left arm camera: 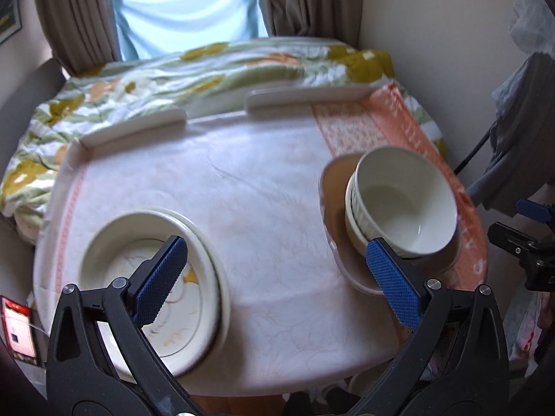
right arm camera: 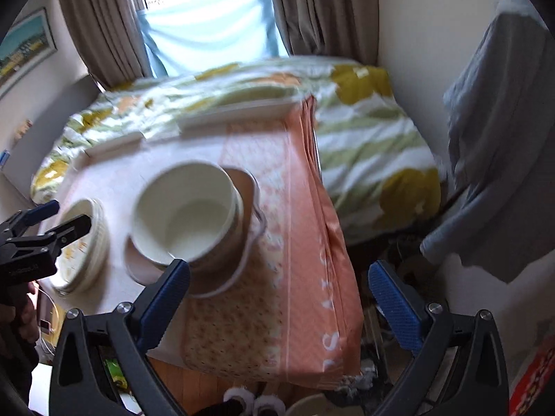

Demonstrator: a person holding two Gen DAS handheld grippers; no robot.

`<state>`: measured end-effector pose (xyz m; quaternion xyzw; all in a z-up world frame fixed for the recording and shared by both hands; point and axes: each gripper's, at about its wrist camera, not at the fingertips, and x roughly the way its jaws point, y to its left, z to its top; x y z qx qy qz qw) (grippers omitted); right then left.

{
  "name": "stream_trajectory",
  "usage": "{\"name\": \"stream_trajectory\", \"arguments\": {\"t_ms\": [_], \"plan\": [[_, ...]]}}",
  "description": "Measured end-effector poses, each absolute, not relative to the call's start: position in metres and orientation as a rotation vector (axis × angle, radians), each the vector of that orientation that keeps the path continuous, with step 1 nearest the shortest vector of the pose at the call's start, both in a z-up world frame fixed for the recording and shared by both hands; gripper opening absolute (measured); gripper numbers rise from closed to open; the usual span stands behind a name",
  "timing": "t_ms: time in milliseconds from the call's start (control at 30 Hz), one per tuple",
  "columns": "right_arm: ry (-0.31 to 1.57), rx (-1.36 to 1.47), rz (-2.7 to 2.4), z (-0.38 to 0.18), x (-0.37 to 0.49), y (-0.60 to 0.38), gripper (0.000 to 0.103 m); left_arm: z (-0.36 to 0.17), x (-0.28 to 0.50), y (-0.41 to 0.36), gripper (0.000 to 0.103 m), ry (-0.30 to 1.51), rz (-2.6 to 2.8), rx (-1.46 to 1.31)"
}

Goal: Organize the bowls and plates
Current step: 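Grasp the rim of the pink basin with the left gripper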

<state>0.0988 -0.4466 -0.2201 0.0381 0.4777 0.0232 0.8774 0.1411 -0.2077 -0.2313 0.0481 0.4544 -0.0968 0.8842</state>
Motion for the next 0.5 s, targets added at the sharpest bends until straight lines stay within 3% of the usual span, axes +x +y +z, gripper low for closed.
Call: {"name": "stream_trajectory", "arguments": {"t_ms": [167,233,367,500], "plan": [[1.103,0.064,0.026,-0.253,0.118,-0.447,0.1,-0.259,0.149,-0.219,0.1,0.99,-0.225,0.137],[1.138,0.04,0.033,-0.261,0.124,-0.442,0.088,-0.266,0.155,-0.223,0.094,1.015,-0.236,0.148],[1.195,0.015,0.05,-0.269,0.138,-0.432,0.064,-0.275,0.164,-0.231,0.068,1.062,-0.257,0.151],[1.222,-0.021,0.063,-0.28,0.147,-0.425,0.052,-0.284,0.17,-0.24,0.059,1.081,-0.288,0.164]]}}
